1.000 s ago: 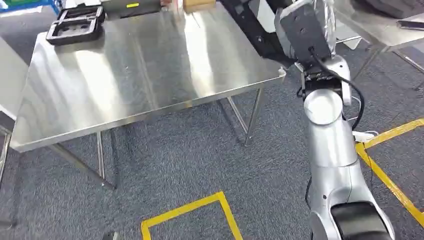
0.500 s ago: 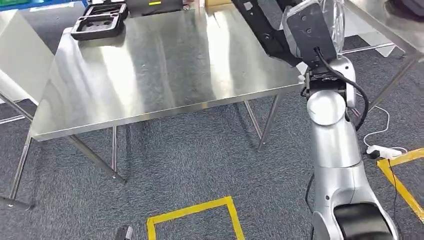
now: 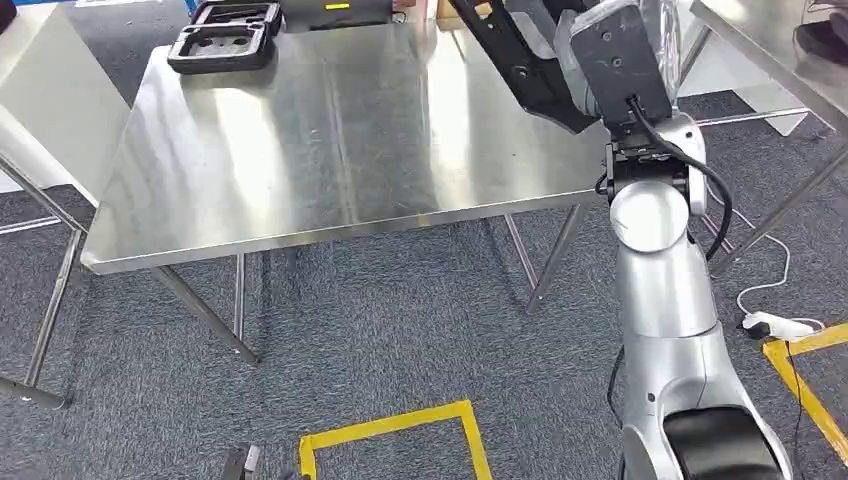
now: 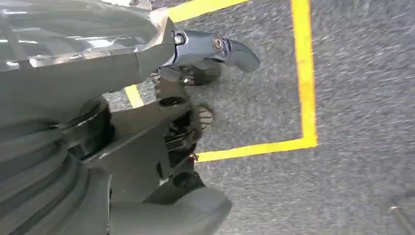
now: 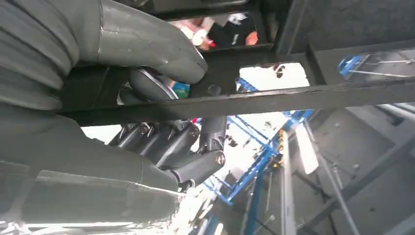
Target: Take the parts from the cabinet and place them on the table.
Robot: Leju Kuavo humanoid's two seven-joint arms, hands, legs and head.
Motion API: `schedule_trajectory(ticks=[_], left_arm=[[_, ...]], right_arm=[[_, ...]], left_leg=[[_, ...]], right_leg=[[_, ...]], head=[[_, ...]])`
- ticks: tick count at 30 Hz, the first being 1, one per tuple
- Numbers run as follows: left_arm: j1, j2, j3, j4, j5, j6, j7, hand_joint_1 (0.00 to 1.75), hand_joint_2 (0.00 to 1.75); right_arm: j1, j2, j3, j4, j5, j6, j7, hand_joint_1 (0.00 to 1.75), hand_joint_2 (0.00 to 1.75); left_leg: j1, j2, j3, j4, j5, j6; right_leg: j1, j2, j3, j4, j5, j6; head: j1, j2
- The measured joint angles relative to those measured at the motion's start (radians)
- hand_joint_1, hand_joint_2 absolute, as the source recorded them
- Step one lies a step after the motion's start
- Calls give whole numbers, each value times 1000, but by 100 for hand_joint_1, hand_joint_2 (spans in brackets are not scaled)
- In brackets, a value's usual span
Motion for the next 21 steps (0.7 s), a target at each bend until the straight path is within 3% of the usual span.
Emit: schedule_trajectory(ticks=[2,3,4,5,7,9,11,12,13,14,17,18,19,20,21], left_arm=[[0,1,0,0,0,0,0,0,175],[1,3,0,0,0,0,0,0,175],[3,3,-1,0,0,0,0,0,175],[3,3,-1,0,0,0,0,0,175],[3,3,-1,0,0,0,0,0,175],[2,5,-1,0,0,0,0,0,175],[4,5,-1,0,0,0,0,0,175],[5,5,-1,0,0,0,1,0,175],[5,9,-1,0,0,0,1,0,175],[5,8,-1,0,0,0,0,0,175],[5,8,-1,0,0,0,0,0,175],[6,8,-1,0,0,0,0,0,175],[7,9,-1,0,0,1,1,0,175],[7,10,-1,0,0,4,1,0,175],[6,10,-1,0,4,10,1,0,175]], right_arm=[[5,-2,2,1,-1,0,0,175,175],[8,-5,2,2,-1,0,0,175,175],[10,-6,2,2,-1,0,0,175,175],[10,-6,2,2,-1,0,0,175,175],[8,-6,2,2,-1,0,0,175,175],[9,-5,5,2,-1,0,0,175,175],[8,-6,6,2,-1,0,-1,175,175],[8,-6,6,2,0,0,0,175,175],[7,-5,6,1,0,0,0,175,175],[6,-4,6,1,0,0,0,175,175],[7,0,7,2,-1,0,-1,175,175],[8,-1,7,2,-1,0,-1,175,175],[8,0,7,2,-1,0,-1,175,175],[8,0,7,2,-1,1,0,175,175],[8,0,7,2,-1,2,0,175,175]], left_leg=[[-1,-6,0,1,-3,3],[-2,-10,1,1,-4,3],[-2,-15,1,1,-5,2],[-2,-19,2,3,-6,1],[-1,-26,4,14,-14,-8],[-8,-30,-3,26,-25,-20],[-5,-29,-3,23,-25,-24],[-4,-29,-3,24,-26,-28],[-1,-26,-7,31,-33,-34],[-2,-18,-16,61,-55,-43],[9,-4,-128,287,-164,-61],[12,-4,-161,346,-177,-64],[13,-2,-166,346,-162,-65],[14,-1,-144,292,-123,-64],[14,0,-103,207,-77,-60]], right_leg=[[0,1,-91,164,-58,-2],[0,1,-116,203,-61,4],[0,1,-117,189,-47,11],[0,1,-91,126,-13,22],[-2,1,7,-81,74,37],[1,4,28,-116,82,19],[6,5,26,-114,82,6],[5,4,26,-116,84,-1],[-9,4,30,-118,87,-7],[-10,4,32,-118,86,-13],[-9,4,33,-118,84,-17],[-10,4,33,-118,83,-17],[-10,4,33,-118,83,-17],[-10,4,34,-118,82,-18],[-10,4,36,-118,82,-17]], head=[[2,0],[4,0],[4,0],[4,0],[7,0],[7,0],[3,0],[6,0],[5,0],[1,0],[-3,0],[-3,0],[-3,0],[-3,0],[-3,0]])
